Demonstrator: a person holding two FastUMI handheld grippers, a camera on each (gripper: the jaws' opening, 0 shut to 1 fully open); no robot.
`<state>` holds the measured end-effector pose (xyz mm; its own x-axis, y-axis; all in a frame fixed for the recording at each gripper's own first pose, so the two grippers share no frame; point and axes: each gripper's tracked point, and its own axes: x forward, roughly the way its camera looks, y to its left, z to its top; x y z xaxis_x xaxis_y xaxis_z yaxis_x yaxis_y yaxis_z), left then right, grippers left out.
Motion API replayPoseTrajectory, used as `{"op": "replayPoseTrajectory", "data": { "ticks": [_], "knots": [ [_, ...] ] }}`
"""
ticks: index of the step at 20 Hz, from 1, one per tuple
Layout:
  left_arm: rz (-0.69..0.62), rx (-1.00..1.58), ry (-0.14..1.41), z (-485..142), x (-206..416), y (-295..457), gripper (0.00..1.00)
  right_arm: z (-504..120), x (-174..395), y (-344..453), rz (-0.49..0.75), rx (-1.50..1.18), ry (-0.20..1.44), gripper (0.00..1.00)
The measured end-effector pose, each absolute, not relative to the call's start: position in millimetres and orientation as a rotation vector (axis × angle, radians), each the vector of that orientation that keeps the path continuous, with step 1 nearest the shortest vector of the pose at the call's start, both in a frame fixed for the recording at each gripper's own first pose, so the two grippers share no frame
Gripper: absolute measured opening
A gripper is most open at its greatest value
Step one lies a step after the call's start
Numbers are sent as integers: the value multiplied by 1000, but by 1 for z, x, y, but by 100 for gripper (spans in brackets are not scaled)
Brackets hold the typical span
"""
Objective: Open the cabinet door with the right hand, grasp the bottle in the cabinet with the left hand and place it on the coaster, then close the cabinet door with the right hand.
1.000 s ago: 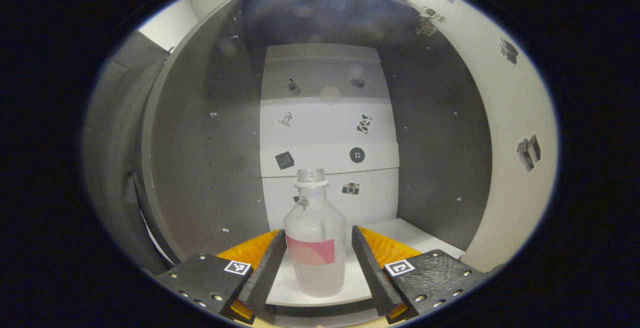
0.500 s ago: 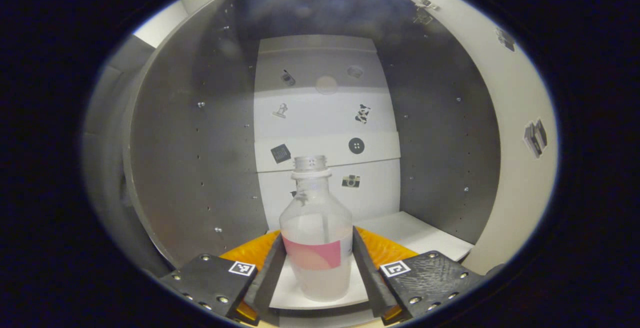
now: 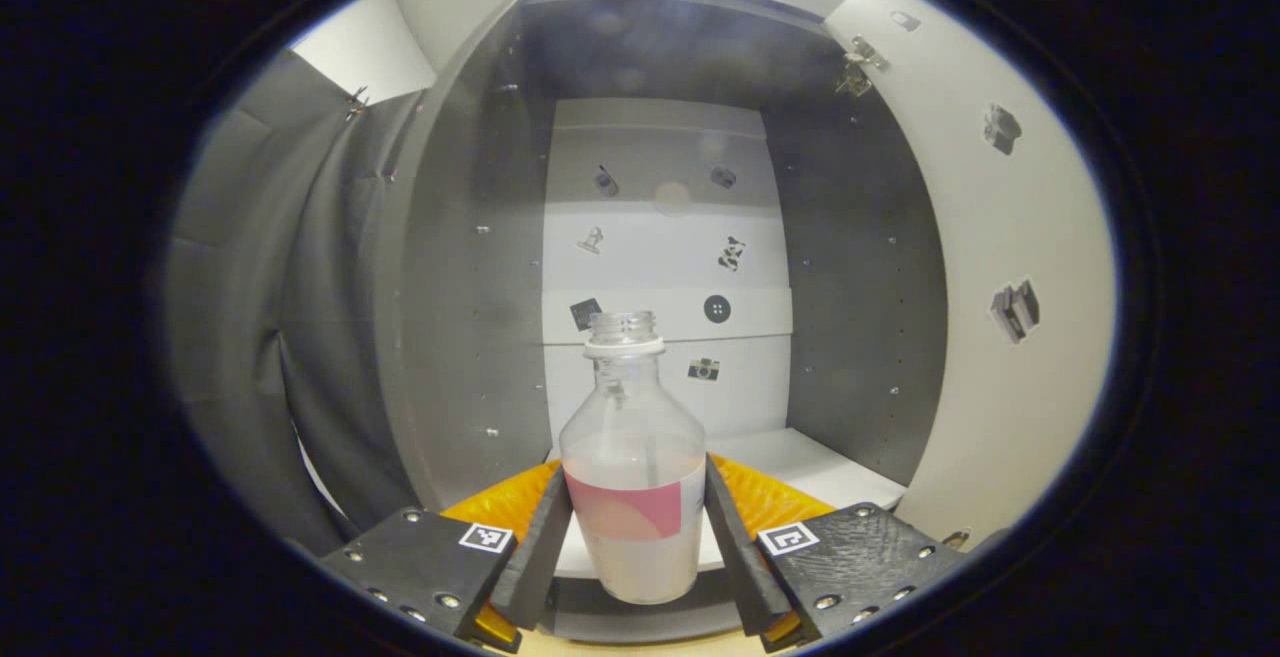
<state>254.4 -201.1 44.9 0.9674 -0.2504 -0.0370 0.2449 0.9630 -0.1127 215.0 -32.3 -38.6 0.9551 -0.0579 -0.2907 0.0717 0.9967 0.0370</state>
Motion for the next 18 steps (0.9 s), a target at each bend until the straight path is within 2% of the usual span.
{"op": "replayPoseTrajectory", "data": {
  "ticks": [6,7,8,9,10,12,17,18],
  "knots": [
    [-213,-121,36,33,199,-169,71,-36,200,-29,-28,55,282,99],
    [-203,-125,34,31,191,-163,71,-34,198,-29,-22,56,278,94],
    [-195,-129,32,29,181,-157,71,-34,196,-27,-15,57,276,99],
    [-187,-130,29,27,172,-151,71,-33,193,-26,-10,58,274,94],
    [-180,-130,24,25,163,-145,74,-33,190,-26,-6,59,272,94],
    [-167,-125,17,21,146,-134,71,-32,185,-25,-2,63,269,94],
    [-144,-127,8,8,107,-111,71,-30,172,-24,4,89,254,94],
    [-140,-128,6,5,99,-107,74,-30,170,-25,1,93,248,94]
  ]
}}
